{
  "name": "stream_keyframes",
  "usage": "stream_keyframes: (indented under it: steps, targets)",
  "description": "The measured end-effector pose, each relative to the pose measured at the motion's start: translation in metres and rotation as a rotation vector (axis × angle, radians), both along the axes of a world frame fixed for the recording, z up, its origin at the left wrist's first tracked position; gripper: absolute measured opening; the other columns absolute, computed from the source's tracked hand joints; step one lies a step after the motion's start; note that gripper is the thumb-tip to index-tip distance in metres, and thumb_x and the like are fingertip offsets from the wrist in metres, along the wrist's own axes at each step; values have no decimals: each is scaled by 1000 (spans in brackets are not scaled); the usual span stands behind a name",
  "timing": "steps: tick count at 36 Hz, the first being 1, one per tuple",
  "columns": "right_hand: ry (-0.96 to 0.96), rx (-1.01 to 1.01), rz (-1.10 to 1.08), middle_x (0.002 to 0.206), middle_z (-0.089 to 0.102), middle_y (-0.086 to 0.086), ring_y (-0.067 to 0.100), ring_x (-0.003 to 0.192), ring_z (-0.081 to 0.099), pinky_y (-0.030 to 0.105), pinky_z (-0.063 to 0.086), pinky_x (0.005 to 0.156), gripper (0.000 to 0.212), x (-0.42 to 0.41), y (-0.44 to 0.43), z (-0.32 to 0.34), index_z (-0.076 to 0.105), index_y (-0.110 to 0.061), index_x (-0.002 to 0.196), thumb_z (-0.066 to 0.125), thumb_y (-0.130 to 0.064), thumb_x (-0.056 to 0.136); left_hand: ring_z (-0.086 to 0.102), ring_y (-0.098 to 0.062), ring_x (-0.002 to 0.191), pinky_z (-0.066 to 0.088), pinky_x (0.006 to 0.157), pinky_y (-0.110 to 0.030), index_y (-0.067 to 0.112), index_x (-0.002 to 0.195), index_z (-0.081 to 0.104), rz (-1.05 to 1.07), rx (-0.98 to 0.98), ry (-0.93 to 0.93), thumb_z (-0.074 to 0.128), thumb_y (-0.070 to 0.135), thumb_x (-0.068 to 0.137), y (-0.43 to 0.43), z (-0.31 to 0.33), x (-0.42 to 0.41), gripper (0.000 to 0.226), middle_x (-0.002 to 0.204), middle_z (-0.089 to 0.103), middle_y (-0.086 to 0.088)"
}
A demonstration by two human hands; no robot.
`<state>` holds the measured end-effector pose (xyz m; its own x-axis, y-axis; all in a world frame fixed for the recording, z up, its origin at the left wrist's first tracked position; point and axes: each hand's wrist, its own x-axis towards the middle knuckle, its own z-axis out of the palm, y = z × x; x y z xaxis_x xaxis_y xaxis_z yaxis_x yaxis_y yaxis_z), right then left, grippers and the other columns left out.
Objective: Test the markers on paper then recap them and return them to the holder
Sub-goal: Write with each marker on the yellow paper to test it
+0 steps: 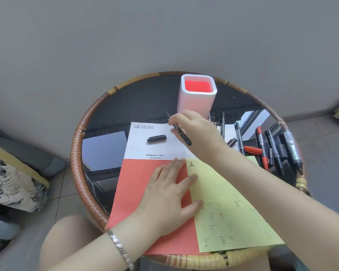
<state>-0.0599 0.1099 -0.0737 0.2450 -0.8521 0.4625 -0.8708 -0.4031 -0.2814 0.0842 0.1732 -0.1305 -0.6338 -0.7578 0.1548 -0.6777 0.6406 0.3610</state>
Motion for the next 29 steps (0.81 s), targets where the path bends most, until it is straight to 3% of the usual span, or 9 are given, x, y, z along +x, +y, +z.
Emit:
stream_keyframes:
  steps: [2, 4, 7, 9, 13, 15, 18, 22, 29]
  targets:
    - [170, 81, 12, 97, 61, 14, 33, 92, 55, 37, 44, 58, 40, 3, -11, -2, 58, -5, 108, 56, 13, 72, 48, -28, 122, 24, 100, -37, 27, 109, 64, 7, -2, 7, 46, 57, 74, 0, 0, 0, 50, 129, 56, -13]
    - [329, 137, -16, 105, 57, 16, 32, 98, 52, 36, 35, 62, 49, 5, -21, -8, 56, -4, 114, 50, 17, 69, 41, -24, 123, 23, 100, -36, 26, 110, 63, 0, -9, 24, 46, 57, 75, 0, -1, 0, 49, 129, 55, -13]
    - [467, 142, 25, 76, 60, 16, 32, 67, 59, 29, 29, 50, 42, 8, -20, -10, 65, -1, 86, 62, 18, 49, 36, -22, 123, 22, 101, -35, 26, 110, 63, -7, -13, 47, 47, 56, 76, -1, -1, 1, 49, 131, 53, -12]
    - [441, 83, 31, 60, 58, 11, 27, 49, 55, 23, 26, 47, 44, 4, -18, -18, 67, -5, 71, 66, 18, 33, 37, -21, 122, 23, 101, -35, 27, 110, 62, -8, -15, 53, 47, 56, 75, -1, -1, 1, 48, 131, 53, -10]
    - [189, 79, -57, 67, 63, 10, 29, 59, 60, 28, 42, 49, 38, -11, -5, -19, 69, -8, 81, 51, 13, 53, 40, -21, 122, 23, 101, -34, 28, 109, 63, -9, -17, 68, 48, 56, 75, -1, -2, 1, 47, 130, 54, -9]
    - [69, 72, -214, 82, 65, 12, 33, 79, 62, 33, 45, 60, 33, -22, 0, -13, 69, -7, 92, 50, 9, 71, 39, -19, 123, 21, 101, -33, 29, 110, 62, -7, -22, 74, 47, 56, 75, -1, -2, 1, 47, 130, 55, -9]
    - [-27, 272, -436, 107, 62, 11, 32, 102, 54, 36, 42, 76, 30, -47, 0, -5, 64, -11, 107, 45, -4, 84, 37, -19, 122, 20, 101, -32, 29, 110, 62, -2, -22, 69, 46, 57, 75, -1, -3, 1, 47, 129, 56, -9]
    - [-108, 398, -555, 102, 66, 10, 30, 93, 59, 35, 47, 73, 22, -61, -8, 4, 64, -13, 100, 48, -12, 83, 37, -18, 123, 19, 102, -32, 29, 111, 62, -1, -9, 58, 46, 58, 75, 0, -3, 1, 48, 130, 55, -8]
    - [8, 623, -605, 84, 56, 12, 32, 78, 52, 32, 43, 64, 18, -50, -26, 3, 56, -2, 94, 58, -11, 78, 34, -18, 124, 18, 103, -32, 30, 112, 61, -3, -11, 52, 45, 58, 76, 0, -2, 2, 48, 130, 55, -8]
